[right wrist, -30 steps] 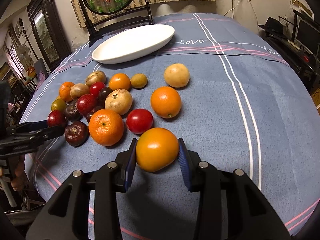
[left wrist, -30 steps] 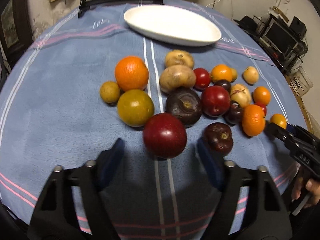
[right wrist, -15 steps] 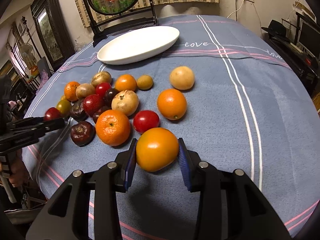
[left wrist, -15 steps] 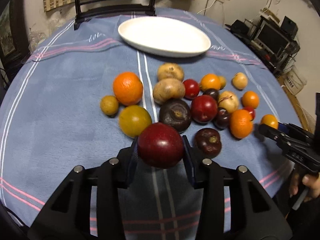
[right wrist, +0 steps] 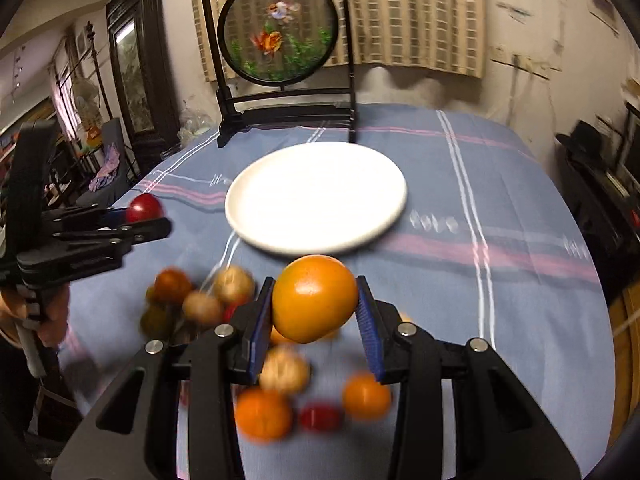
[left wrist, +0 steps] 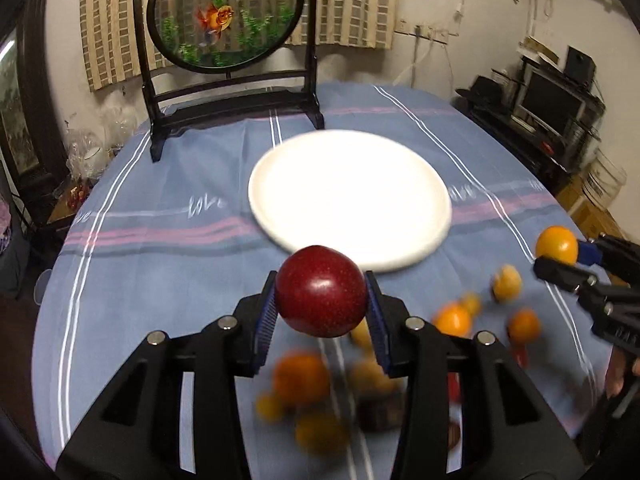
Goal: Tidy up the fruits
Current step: 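Carry both fruits onto the white plate and open both tools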
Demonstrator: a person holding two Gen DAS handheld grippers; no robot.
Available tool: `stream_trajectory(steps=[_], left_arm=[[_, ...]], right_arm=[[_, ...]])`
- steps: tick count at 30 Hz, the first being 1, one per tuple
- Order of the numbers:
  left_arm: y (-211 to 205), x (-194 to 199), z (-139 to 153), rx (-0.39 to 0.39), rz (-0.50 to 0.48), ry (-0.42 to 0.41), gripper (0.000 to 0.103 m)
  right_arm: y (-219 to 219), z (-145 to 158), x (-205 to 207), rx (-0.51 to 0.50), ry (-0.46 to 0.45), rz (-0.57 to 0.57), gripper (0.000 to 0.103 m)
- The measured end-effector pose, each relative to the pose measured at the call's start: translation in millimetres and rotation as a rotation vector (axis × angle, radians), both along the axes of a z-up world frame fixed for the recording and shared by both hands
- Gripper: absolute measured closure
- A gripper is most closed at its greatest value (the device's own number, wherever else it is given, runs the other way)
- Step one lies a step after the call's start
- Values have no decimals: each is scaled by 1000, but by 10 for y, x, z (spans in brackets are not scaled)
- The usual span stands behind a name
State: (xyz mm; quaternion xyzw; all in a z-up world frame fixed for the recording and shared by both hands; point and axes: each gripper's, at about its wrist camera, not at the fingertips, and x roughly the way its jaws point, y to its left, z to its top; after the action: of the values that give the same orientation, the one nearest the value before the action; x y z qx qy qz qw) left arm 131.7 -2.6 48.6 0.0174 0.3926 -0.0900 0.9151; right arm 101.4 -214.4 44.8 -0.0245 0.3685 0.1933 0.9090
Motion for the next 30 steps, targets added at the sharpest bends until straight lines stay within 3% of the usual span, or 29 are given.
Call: stream_trajectory(steps=[4,7,9,14,16,17,18,20,30], left_arm=[[-42,622,-165,-14,27,59,61],[-96,991,-396,82,67,101,62],[-115,1115,-534,98,64,138,61],[-99,1449,-714,45,60,205,60],[-74,1529,-724,33,77,234,54],[-64,1523,-703,21,72,228,46],[-53,1504,-659,14,71,218,30],[-14,1399,-522,5,72,167,23],[159,701,-32,1,95,61,22]], right_arm=[[180,-212,684,-69,77,-8,63],[268,-411,1068,-131,133,-20,63],[262,-532,1256,-127,173,-40,63],[298,-709,1535,-129,218,-37,63],[308,-726,1583,-125,241,-26,59],[305,-701,1571,-130,224,-40,56],[285,-649,1540,-137,194,-61,45],[241,-541,1475,-121,152,-73,41],[-223,-201,759,-9,123,-99,41]])
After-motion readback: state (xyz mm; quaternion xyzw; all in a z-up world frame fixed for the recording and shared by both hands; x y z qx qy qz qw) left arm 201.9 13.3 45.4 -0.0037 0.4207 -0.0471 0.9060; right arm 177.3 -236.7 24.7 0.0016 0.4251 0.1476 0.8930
